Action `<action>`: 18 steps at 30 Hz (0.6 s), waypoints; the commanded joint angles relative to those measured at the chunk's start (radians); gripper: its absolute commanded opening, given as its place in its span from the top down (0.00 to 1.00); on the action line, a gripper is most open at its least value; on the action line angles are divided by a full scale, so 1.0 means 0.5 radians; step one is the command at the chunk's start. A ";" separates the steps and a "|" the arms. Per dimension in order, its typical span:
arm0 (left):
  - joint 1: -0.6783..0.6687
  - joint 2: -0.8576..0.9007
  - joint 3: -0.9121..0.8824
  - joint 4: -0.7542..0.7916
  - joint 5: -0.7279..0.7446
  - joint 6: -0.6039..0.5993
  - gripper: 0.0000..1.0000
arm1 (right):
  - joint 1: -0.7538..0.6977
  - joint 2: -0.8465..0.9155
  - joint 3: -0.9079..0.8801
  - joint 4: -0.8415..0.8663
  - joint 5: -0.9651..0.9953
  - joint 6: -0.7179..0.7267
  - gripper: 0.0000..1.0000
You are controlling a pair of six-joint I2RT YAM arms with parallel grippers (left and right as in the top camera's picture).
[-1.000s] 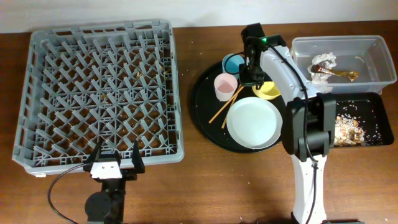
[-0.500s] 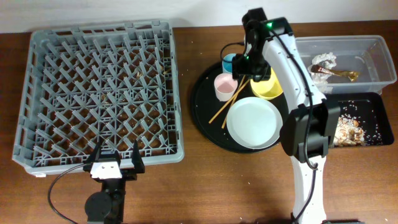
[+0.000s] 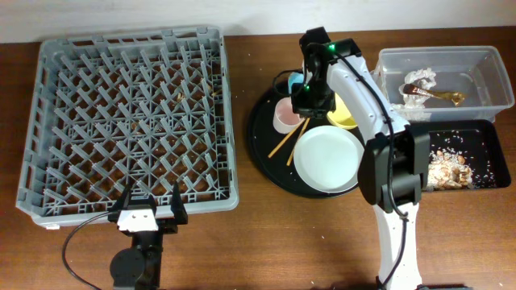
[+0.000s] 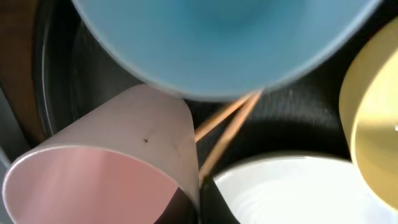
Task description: Sort waste into correct bins and load items into the dishwasher rack
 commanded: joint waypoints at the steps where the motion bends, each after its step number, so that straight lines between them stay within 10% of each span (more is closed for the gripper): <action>1: -0.002 -0.008 -0.011 0.000 0.012 0.024 0.01 | 0.004 -0.317 -0.008 -0.091 -0.109 -0.128 0.96; 11: -0.002 -0.008 -0.011 0.094 0.469 -0.014 0.01 | -0.095 -0.465 -0.014 -0.815 -1.817 -1.742 0.96; 13: -0.002 0.037 -0.011 0.082 0.530 -0.846 0.01 | -0.101 -0.466 -0.114 -0.830 -1.972 -1.867 0.95; 18: 0.089 0.714 0.442 0.166 0.871 -1.085 0.01 | -0.101 -0.466 -0.313 -0.693 -2.044 -1.886 0.96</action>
